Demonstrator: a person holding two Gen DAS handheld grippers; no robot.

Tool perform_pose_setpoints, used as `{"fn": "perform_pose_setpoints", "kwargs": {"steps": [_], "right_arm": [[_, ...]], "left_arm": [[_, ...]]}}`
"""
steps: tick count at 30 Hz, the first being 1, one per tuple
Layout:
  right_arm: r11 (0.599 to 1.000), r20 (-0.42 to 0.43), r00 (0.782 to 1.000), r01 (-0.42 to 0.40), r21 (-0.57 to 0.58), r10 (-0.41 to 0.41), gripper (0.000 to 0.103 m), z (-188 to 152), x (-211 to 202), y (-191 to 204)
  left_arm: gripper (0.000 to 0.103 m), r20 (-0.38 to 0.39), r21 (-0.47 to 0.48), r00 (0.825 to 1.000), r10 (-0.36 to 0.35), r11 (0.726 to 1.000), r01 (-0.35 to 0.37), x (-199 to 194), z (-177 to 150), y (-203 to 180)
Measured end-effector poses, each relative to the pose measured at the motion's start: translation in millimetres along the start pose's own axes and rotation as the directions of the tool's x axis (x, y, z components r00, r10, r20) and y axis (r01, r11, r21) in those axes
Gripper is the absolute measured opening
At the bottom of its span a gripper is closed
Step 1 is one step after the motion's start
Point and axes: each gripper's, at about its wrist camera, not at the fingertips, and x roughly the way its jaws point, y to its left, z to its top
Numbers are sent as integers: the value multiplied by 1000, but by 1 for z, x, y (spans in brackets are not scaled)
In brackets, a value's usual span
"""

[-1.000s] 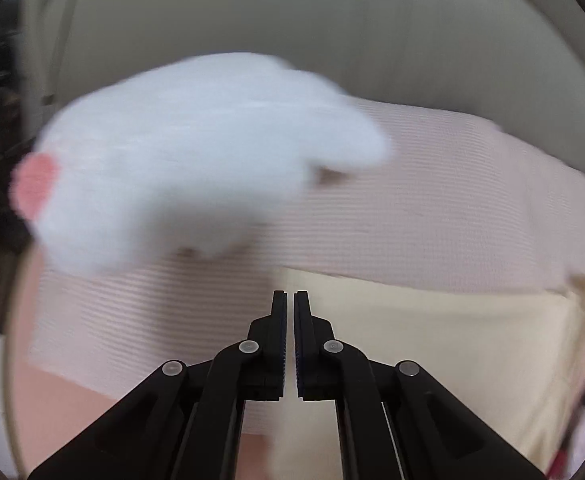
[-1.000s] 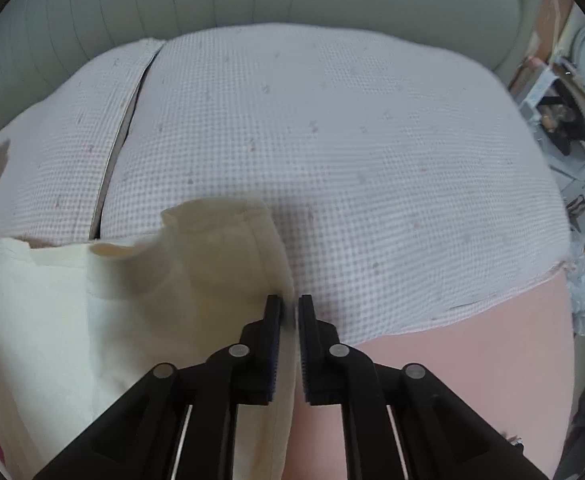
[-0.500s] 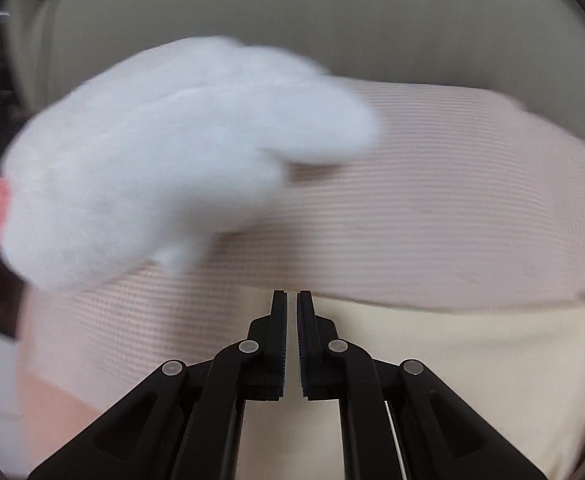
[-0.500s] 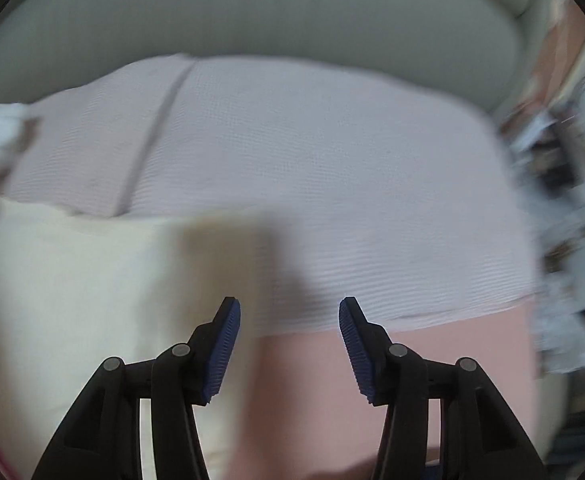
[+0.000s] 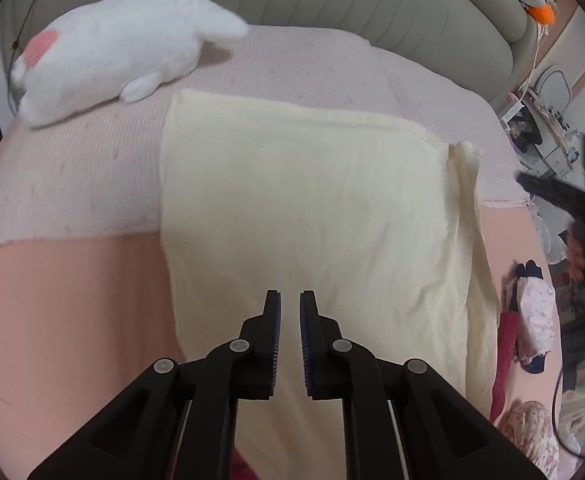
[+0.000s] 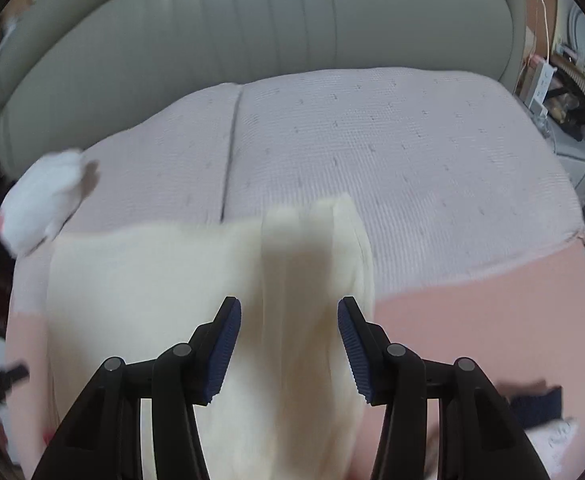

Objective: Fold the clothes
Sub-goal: 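Release the cream shirt and pull both grippers back from it, then move both grippers to the magenta-and-cream shirt lying beside the cream shirt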

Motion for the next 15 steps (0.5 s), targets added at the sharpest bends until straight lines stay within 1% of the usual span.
{"fn": "perform_pose_setpoints", "kwargs": {"steps": [1, 3, 5, 7, 8, 9, 12, 13, 15], "right_arm": [[1000, -5, 1000, 1, -10, -1, 50, -19, -15, -3], [1000, -45, 999, -2, 25, 3, 50, -57, -34, -19], [995, -88, 996, -16, 93, 24, 50, -87, -42, -39], [989, -125, 991, -21, 144, 39, 50, -128, -51, -51], [985, -138, 988, -39, 167, 63, 50, -149, -56, -56], [979, -146, 984, -70, 191, 99, 50, -170, -64, -56], [956, -136, 966, -188, 226, 222, 50, -226, -83, -41], [955, -136, 964, -194, 225, 228, 50, -238, -84, -37], [952, -138, 961, -203, 228, 238, 50, -261, -85, -30]], "left_arm": [[12, 3, -6, 1000, 3, 1000, -3, -13, -3, 3], [15, 19, -26, 1000, -11, 1000, 12, -39, -17, 5], [19, 47, -36, 998, -36, 999, 37, -47, -27, 4], [29, 80, -44, 995, -60, 997, 64, -53, -39, 0], [40, 98, -51, 992, -79, 995, 84, -57, -47, -3], [47, 115, -57, 988, -99, 993, 106, -60, -57, -6], [49, 116, -27, 984, -138, 990, 142, -60, -85, -35], [49, 114, -13, 984, -139, 990, 141, -58, -95, -45], [49, 85, -13, 985, -152, 988, 153, -48, -120, -72]]}}
